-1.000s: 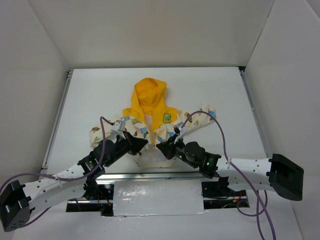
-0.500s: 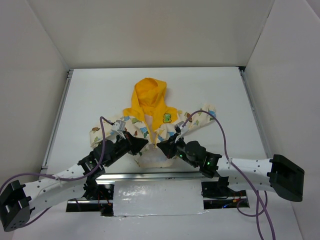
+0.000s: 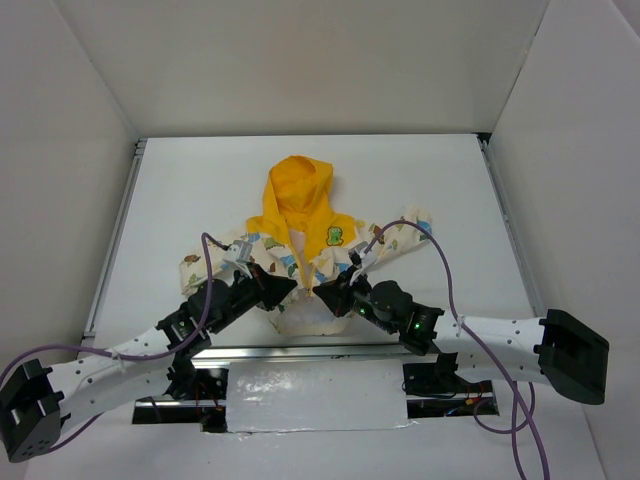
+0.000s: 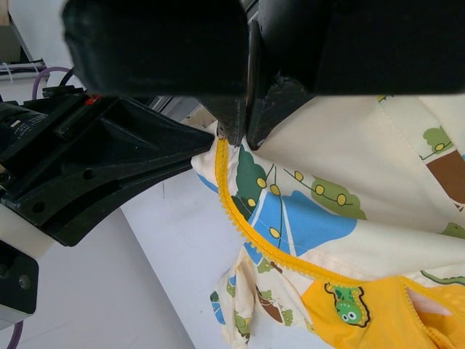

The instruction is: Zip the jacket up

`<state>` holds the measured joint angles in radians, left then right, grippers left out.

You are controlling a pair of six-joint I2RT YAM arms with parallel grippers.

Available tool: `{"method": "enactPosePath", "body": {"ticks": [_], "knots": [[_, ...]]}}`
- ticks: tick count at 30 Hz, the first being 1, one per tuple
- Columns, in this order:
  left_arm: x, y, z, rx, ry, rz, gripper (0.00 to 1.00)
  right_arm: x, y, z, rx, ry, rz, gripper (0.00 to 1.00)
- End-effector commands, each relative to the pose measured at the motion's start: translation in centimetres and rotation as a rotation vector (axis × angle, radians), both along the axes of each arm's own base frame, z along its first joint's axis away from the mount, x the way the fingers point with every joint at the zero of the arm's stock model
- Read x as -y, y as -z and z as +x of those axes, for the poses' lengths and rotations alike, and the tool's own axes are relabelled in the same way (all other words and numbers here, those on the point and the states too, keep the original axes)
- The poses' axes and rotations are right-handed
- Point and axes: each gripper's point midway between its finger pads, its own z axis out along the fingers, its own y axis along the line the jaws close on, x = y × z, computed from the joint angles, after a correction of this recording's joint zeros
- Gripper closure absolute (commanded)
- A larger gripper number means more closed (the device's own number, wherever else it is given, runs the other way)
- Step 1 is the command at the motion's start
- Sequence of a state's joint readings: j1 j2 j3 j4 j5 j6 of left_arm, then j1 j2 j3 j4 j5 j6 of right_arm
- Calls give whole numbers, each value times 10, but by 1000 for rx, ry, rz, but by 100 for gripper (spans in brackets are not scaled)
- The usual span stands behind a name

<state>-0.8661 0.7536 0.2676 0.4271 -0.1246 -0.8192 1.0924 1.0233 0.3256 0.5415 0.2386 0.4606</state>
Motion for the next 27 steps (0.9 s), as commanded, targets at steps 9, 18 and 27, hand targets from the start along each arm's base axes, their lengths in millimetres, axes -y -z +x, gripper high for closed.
{"method": "enactPosePath", "body": {"ticks": [9,18,27], "knots": [[7,-17,0,31,21,-65,100,-4,-40,8,60,12,120,100],[8,-16,-2,27,31,-69,100,-3,-43,10,65,7,131,100],[13,-14,-3,17,57,-65,100,-5,-48,12,77,-13,142,100]]}}
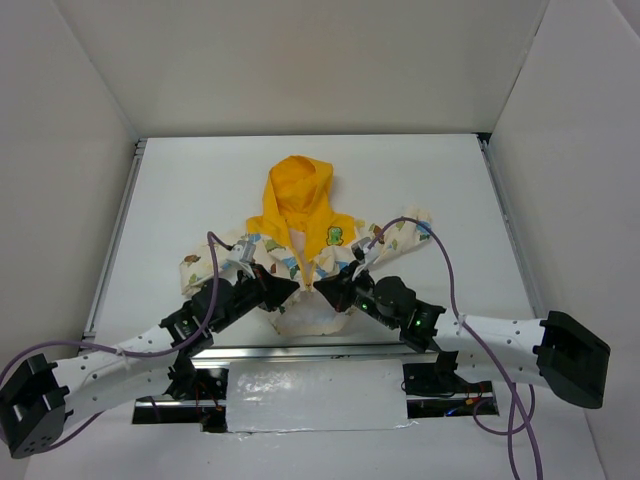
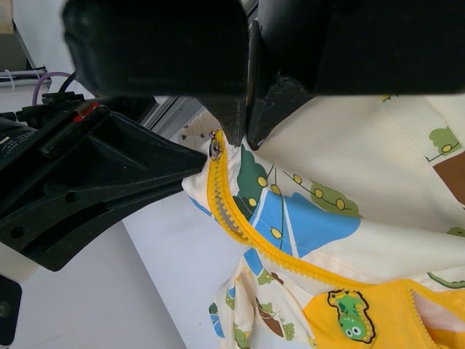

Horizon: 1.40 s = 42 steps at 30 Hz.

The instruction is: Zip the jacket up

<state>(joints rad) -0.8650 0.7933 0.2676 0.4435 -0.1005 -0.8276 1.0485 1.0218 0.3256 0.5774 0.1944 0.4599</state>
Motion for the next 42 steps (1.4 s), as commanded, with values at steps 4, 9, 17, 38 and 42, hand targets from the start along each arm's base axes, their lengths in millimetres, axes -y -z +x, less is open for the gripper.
{"method": "enactPosePath", "body": {"ticks": [4,9,17,38,42], "knots": [[9,-22,-4,42,49,-66,100,-3,-41,7,76,-28,112,100],[10,-19,-9,49,78,-56,100,2,-47,11,92,-46,119,100],[19,-14,-13,69,149,7,100,-22,-44,-15,102,-276,57,100],[16,-25,-28,177,228,-2,100,-15,-12,10,-28,-125,-40,100],[21,-21,-30,167,256,1,100,-15,-18,6,-21,-141,-11,100]]}}
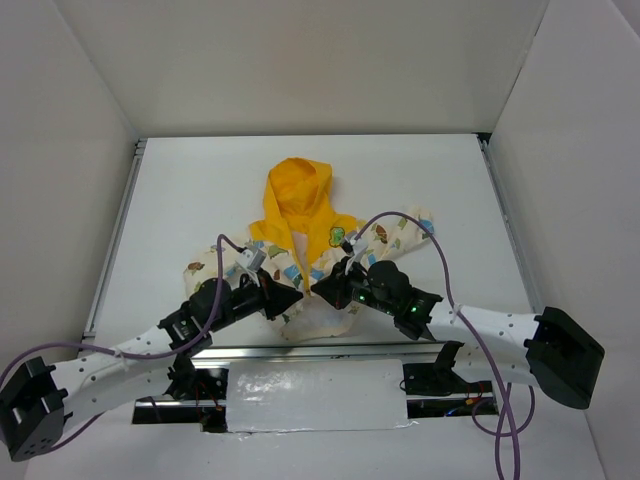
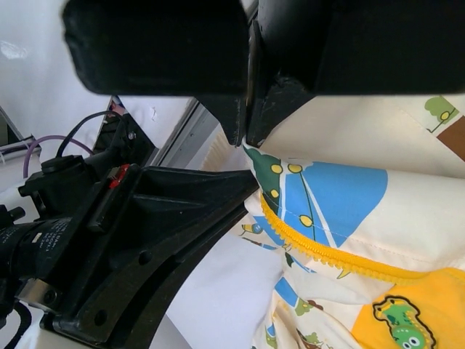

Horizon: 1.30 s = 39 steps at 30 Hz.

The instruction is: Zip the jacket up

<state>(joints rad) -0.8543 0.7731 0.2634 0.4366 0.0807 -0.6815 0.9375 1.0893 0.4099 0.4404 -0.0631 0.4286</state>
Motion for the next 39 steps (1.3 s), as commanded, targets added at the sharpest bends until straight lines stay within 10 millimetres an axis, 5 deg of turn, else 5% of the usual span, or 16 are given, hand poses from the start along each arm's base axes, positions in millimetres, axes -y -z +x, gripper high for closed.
{"method": "enactPosePath", "body": {"ticks": [1,7,12,17,28,35,39], "knots": [[12,-21,-8,61,75,-68,100,-7,-36,6,54,9,92,100],[10,-14,-3,49,48,-58,100,-1,-40,3,70,11,118,95],[11,-12,-2,42,40,-65,100,-4,-39,-3,53,-21,125,78],[14,-9,-4,29,62,-67,100,1,-50,3,68,20,132,77],[17,1,-6,-2,69,-82,100,10,-62,12,69,69,95,55],[21,3,-7,-11,86,-90,100,18,-70,7,37,93,115,24],[23,3,-7,-13,90,-91,100,18,-75,0,-16,80,122,24]]}}
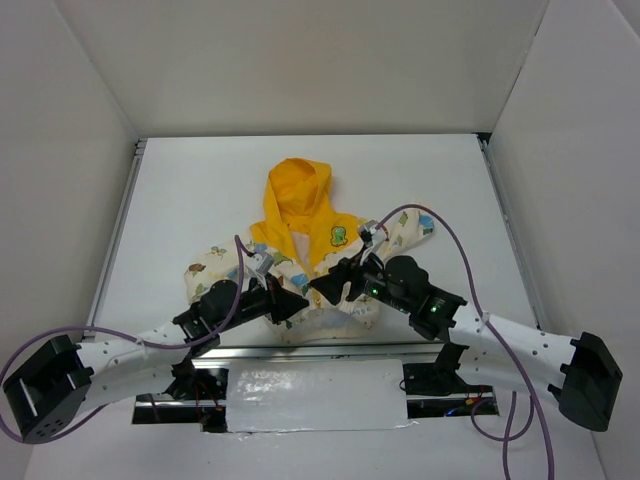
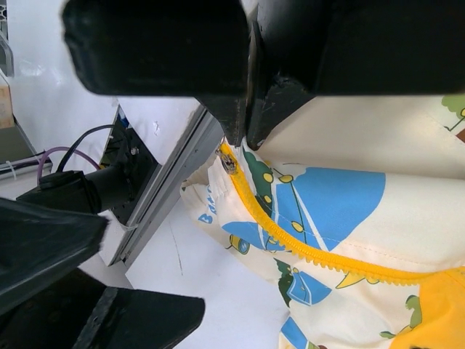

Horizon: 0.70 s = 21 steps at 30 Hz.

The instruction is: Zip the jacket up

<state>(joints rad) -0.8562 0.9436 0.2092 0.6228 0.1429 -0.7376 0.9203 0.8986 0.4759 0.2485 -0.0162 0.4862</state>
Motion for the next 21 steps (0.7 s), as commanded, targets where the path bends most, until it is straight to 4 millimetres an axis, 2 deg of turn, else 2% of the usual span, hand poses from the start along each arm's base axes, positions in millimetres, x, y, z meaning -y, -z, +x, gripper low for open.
{"method": "enactPosePath", "body": {"ticks": [1,4,5,8,10,11,12,13,15,16,17,18,21], "knots": [[9,-27,-1,64,34,-85,100,-2,-23,-6,-30,-18,49,23],[9,-27,-1,65,34,-86,100,0,-13,-21,-108,-52,72,23],[9,-27,-2,65,36,-84,100,0,-4,-29,-153,-65,87,23],[8,-26,-2,64,35,-80,100,2,-5,-47,-205,-103,169,23],[8,-26,-2,65,33,-79,100,5,7,-58,-234,-126,200,23],[8,-26,-1,67,33,-78,100,5,2,-61,-235,-139,243,23],[8,-26,-1,68,34,-78,100,7,13,-64,-252,-137,243,24],[9,-28,0,71,32,-79,100,6,12,-66,-257,-147,265,24],[10,-28,0,70,33,-73,100,6,24,-70,-280,-158,263,24],[10,-29,1,71,33,-72,100,5,21,-72,-278,-170,291,25],[11,-29,1,69,33,-72,100,5,33,-74,-298,-170,279,25],[12,-31,2,72,35,-72,100,5,35,-75,-302,-173,286,25],[13,-32,4,75,35,-72,100,5,46,-70,-307,-140,288,25]]}}
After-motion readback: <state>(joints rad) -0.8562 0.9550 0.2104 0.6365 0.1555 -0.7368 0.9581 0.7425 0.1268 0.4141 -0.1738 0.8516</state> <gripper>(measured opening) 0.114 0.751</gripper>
